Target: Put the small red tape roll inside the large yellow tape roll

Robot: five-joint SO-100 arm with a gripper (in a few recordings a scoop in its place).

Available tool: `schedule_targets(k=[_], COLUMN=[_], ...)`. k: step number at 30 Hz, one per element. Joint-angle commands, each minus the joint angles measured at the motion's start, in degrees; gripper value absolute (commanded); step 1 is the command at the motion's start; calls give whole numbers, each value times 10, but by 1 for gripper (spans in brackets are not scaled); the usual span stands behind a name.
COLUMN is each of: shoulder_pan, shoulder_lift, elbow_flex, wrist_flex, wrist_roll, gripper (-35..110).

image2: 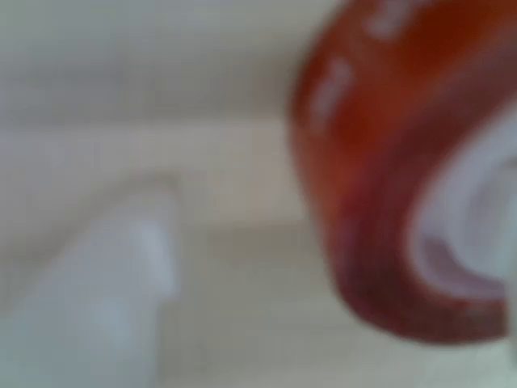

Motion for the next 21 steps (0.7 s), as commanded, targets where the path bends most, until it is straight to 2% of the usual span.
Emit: schedule_targets(k=[1, 11, 14, 21], shoulder_pan=[-10, 1, -2, -3], shoulder_lift=[24, -88, -91, -87], elbow_flex=[-45, -126, -133, -135], wrist_flex=[2, 81, 81, 86], wrist_roll=[-5, -5, -5, -5], gripper=[21, 20, 1, 0])
